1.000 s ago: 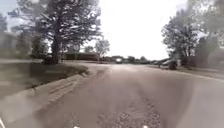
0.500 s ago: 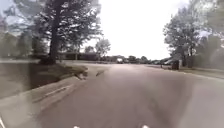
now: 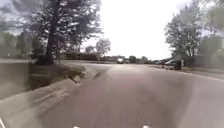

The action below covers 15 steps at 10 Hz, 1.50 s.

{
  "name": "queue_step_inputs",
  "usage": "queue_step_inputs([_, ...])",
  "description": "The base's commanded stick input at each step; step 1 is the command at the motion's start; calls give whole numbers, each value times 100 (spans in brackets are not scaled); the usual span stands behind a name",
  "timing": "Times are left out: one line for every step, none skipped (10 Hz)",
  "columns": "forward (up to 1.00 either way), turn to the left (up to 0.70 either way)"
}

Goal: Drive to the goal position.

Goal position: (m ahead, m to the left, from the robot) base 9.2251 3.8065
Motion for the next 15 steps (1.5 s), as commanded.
queue_step_inputs([100, 0])
queue_step_inputs([100, 0])
queue_step_inputs([100, 0])
queue_step_inputs([100, 0])
queue_step_inputs([100, 0])
queue_step_inputs([100, 0])
queue_step_inputs([100, 0])
queue_step_inputs([100, 0])
queue_step_inputs([100, 0])
queue_step_inputs([100, 0])
queue_step_inputs([100, 0])
queue_step_inputs([100, 0])
queue_step_inputs([100, 0])
queue_step_inputs([100, 0])
queue_step_inputs([100, 2])
